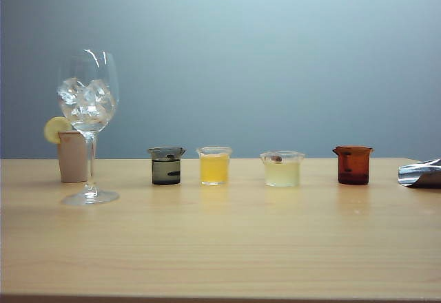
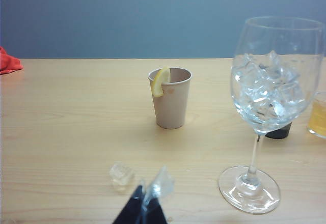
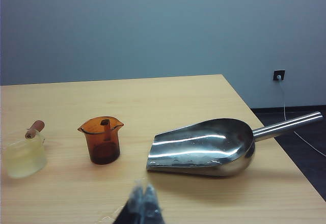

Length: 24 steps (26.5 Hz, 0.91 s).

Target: Pick up the second measuring cup from the left, pour the orange juice inside into the goblet, and finally put the measuring cup back in its original place.

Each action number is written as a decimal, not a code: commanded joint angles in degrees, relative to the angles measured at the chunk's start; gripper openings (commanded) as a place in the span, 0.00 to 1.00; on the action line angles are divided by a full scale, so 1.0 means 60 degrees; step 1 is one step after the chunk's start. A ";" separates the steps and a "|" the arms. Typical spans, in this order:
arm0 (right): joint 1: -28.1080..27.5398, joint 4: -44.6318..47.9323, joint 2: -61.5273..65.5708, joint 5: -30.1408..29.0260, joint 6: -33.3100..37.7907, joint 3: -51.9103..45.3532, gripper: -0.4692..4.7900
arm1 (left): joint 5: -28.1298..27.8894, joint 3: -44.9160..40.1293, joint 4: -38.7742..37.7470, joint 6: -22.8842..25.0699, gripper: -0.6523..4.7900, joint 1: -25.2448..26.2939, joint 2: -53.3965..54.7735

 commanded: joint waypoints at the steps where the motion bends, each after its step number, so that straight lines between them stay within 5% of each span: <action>1: -0.0004 0.0084 0.0007 0.0029 0.0000 -0.0036 0.09 | 0.0022 0.0025 0.0080 -0.0036 0.11 0.0000 0.0004; 6: 0.0004 -0.0007 0.0007 -0.0124 0.0146 0.0058 0.09 | 0.0022 0.0025 0.0084 -0.0040 0.11 0.0000 0.0004; 10: 0.0004 -0.0710 0.0073 -0.0164 0.0368 0.1056 0.08 | 0.0018 0.0681 -0.0237 -0.1118 0.11 0.0000 0.0007; 14: 0.0007 -0.0841 0.0459 -0.0179 0.0364 0.2251 0.08 | 0.0022 0.2251 -0.1716 -0.1107 0.11 0.0000 0.0080; 24: 0.0015 -0.0528 0.2616 -0.0648 0.0321 0.4233 0.08 | 0.1155 0.4269 -0.2357 -0.1053 0.11 -0.0011 0.1275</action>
